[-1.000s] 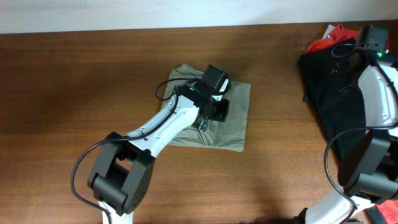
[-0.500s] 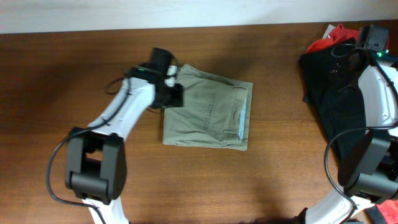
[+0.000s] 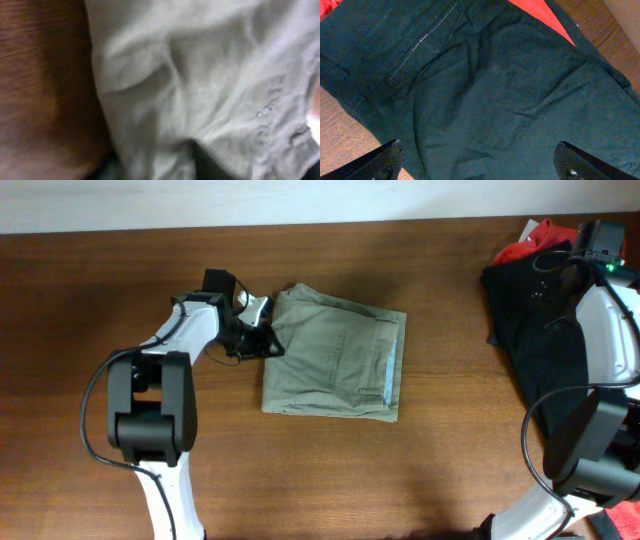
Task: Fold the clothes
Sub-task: 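Grasp the folded shorts with the left gripper and drag them to the left, then push the folded shorts into the back-left corner with the left gripper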
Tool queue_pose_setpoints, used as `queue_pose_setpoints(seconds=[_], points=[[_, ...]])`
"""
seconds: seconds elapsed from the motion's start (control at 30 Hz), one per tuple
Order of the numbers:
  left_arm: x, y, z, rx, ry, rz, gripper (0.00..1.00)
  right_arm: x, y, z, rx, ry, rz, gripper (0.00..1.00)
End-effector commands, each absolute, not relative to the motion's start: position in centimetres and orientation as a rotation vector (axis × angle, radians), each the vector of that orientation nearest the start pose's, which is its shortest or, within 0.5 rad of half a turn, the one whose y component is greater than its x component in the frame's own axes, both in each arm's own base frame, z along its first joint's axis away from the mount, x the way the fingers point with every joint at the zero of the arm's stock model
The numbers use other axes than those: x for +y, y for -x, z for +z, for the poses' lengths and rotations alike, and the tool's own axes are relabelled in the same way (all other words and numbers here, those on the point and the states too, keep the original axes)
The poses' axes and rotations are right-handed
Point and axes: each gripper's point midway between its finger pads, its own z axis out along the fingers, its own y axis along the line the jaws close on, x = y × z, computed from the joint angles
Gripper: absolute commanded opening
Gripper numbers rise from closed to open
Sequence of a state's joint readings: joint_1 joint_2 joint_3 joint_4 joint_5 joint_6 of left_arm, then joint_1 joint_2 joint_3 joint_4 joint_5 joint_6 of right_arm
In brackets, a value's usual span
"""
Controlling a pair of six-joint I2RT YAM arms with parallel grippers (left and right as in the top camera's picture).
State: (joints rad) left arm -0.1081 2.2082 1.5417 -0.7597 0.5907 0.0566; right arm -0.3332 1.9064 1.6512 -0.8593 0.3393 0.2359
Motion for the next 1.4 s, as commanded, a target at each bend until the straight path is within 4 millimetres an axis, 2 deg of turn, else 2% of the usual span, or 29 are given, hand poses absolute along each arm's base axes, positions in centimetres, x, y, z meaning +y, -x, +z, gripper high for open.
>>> queue_pose_setpoints(seconds=[0.0,0.07,0.1,0.13,0.17,0.2,0.23,0.27,0.3,0.33,0.37,0.43,0.47,0.5,0.57,0.63,0.7,0.77,0.87,0.9,0.93,1.0,1.07,1.17,1.27,1.3,1.37], points=[[-14.7,-43.2,0.1,2.851,-0.250,-0.924,0.13,-20.8,-41.9,15.5,2.499,-0.862,-0.496,0.99],[-14.3,-44.6,0.3,2.809,-0.212,-0.893,0.01,-20.8,-41.9,15.5,2.499,-0.862,-0.496,0.99],[-12.7,-45.7,-0.1,2.818,-0.092,-0.826,0.01,-20.8,-41.8,15.5,2.499,-0.862,-0.496,0.99],[-10.0,-46.9,-0.5,2.820,0.068,-0.732,0.01,-20.8,-41.9,15.5,2.499,-0.862,-0.496,0.99],[-6.3,-48.0,-0.7,2.798,0.234,-0.652,0.01,-20.8,-41.9,15.5,2.499,-0.862,-0.496,0.99],[-2.1,-48.7,-0.8,2.766,0.388,-0.588,0.01,-20.8,-41.9,15.5,2.499,-0.862,-0.496,0.99],[3.3,-49.0,-0.9,2.715,0.576,-0.527,0.01,-20.8,-41.9,15.5,2.499,-0.862,-0.496,0.99],[7.3,-48.7,-0.9,2.673,0.697,-0.487,0.01,-20.8,-41.9,15.5,2.499,-0.862,-0.496,0.99],[11.6,-48.0,-0.9,2.625,0.811,-0.464,0.01,-20.8,-41.8,15.5,2.499,-0.862,-0.496,0.99],[15.0,-47.0,-0.9,2.584,0.910,-0.444,0.01,-20.8,-41.9,15.5,2.499,-0.862,-0.496,0.99],[21.1,-44.6,-0.9,2.467,1.180,-0.417,0.01,-20.8,-41.9,15.5,2.499,-0.862,-0.496,0.99],[27.5,-40.5,-1.1,2.296,1.507,-0.418,0.01,-20.8,-41.8,15.5,2.499,-0.862,-0.496,0.99],[29.1,-38.9,-1.1,2.255,1.572,-0.441,0.01,-20.8,-41.8,15.5,2.499,-0.862,-0.496,0.99],[30.0,-37.2,-1.2,2.235,1.641,-0.465,0.01,-20.8,-41.9,15.5,2.499,-0.862,-0.496,0.99],[29.3,-35.1,-1.7,2.216,1.812,-0.507,0.01,-20.8,-41.8,15.5,2.499,-0.862,-0.496,0.99],[28.1,-35.3,-1.8,2.101,2.020,-0.552,0.02,-20.8,-41.8,15.5,2.499,-0.862,-0.496,0.99],[26.3,-37.4,-1.7,2.080,2.047,-0.567,0.02,-20.8,-41.9,15.5,2.499,-0.862,-0.496,0.99],[23.5,-39.8,-1.7,2.069,2.072,-0.573,0.02,-20.8,-41.9,15.5,2.499,-0.862,-0.496,0.99],[19.6,-42.1,-2.1,2.147,2.023,-0.493,0.01,-20.8,-41.9,15.5,2.499,-0.862,-0.496,0.99],[18.8,-43.3,-1.9,2.152,1.979,-0.502,0.02,-20.8,-41.9,15.5,2.499,-0.862,-0.496,0.99],[18.9,-44.0,-1.7,2.142,1.944,-0.498,0.01,-20.8,-41.9,15.5,2.499,-0.862,-0.496,0.99],[20.4,-43.1,-2.0,2.107,1.991,-0.410,0.01,-20.8,-41.8,15.5,2.499,-0.862,-0.496,0.99],[23.9,-40.0,-2.4,2.035,2.112,-0.322,0.01,-20.8,-41.9,15.5,2.499,-0.862,-0.496,0.99],[31.1,-31.9,-2.9,1.815,2.383,-0.232,0.01,-20.8,-41.8,15.5,2.499,-0.862,-0.496,0.99],[34.8,-27.2,-3.0,1.657,2.505,-0.217,0.01,-20.8,-41.9,15.5,2.499,-0.862,-0.496,0.99],[35.6,-26.9,-2.9,1.628,2.504,-0.216,0.01,-20.8,-41.9,15.5,2.499,-0.862,-0.496,0.99],[35.3,-28.6,-2.9,1.659,2.446,-0.218,0.01,-20.8,-41.9,15.5,2.500,-0.862,-0.496,0.99]])
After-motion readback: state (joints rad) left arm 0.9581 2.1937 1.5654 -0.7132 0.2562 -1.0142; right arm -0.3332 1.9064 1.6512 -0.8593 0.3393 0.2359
